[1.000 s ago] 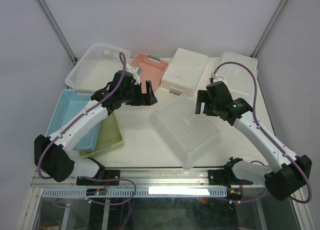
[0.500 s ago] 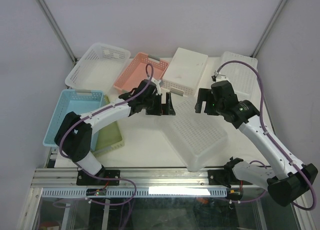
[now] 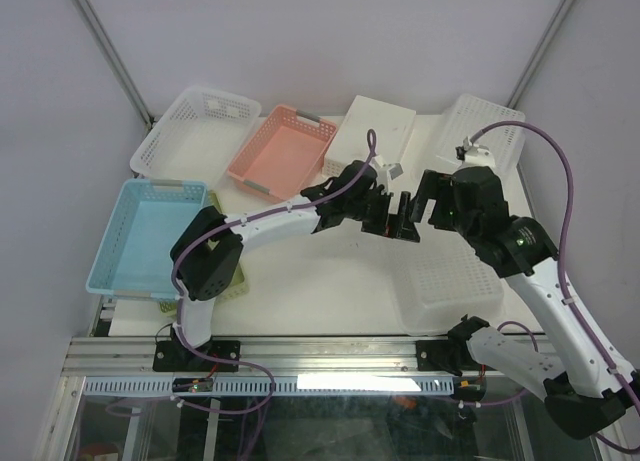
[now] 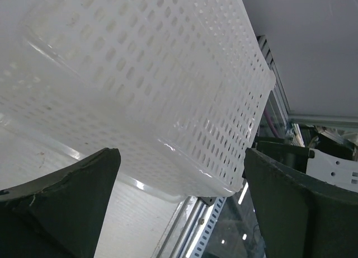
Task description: Turn the large container upside down
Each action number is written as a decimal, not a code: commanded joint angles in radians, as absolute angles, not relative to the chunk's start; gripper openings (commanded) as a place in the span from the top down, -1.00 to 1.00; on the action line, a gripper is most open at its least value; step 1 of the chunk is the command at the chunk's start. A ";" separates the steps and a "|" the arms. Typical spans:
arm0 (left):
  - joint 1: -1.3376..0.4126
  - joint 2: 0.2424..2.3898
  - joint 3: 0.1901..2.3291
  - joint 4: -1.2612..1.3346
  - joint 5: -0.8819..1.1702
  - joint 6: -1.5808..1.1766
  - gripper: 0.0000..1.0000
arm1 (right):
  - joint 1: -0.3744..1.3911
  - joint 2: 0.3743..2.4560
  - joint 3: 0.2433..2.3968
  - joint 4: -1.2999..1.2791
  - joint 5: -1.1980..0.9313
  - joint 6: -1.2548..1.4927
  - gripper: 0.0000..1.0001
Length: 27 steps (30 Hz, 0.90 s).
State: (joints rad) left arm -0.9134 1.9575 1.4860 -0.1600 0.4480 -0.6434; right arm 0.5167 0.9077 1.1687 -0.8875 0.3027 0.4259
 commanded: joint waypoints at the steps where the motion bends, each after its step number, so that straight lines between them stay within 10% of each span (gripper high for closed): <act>1: -0.889 1.861 1.494 -0.098 0.441 -0.631 -0.98 | 0.520 0.891 1.173 -0.889 0.341 0.453 -0.74; 18: -0.934 2.055 1.587 -0.057 0.589 -0.704 -0.98 | 0.498 0.955 1.209 -0.960 0.574 0.597 -0.81; 27: -0.935 2.013 1.506 -0.019 0.576 -0.716 -0.98 | -0.078 1.207 1.148 -0.644 0.291 0.501 -0.90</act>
State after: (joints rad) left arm -0.9241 2.0720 1.5208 -0.0956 0.5434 -0.6968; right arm 0.0685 1.1046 1.1320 -0.8421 0.3798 0.5289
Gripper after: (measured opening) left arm 0.990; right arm 0.945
